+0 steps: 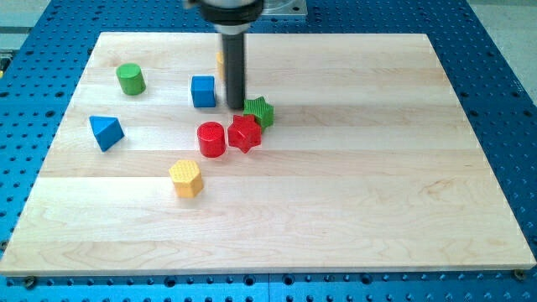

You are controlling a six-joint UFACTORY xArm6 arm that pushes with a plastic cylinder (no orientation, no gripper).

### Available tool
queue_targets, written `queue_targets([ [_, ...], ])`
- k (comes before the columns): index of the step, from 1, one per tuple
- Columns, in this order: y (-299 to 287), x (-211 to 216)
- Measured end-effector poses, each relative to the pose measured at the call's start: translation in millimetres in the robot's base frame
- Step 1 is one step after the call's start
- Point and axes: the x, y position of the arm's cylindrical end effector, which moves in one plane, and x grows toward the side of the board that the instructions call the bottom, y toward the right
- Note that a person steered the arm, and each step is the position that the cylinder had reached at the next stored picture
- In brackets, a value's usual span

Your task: Place the green circle at the left side of the green star

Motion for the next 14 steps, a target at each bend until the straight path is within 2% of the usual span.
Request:
queue_targets([
  [1, -74, 9],
  [2, -72, -10],
  [3, 7, -60],
  [4, -28, -65],
  [5, -66, -38],
  [6, -178, 2],
  [7, -214, -21],
  [8, -134, -60],
  [9, -37, -17],
  [10, -24, -8],
  [11, -18, -59],
  [12, 20, -46],
  [13, -28, 4],
  [14, -61, -17],
])
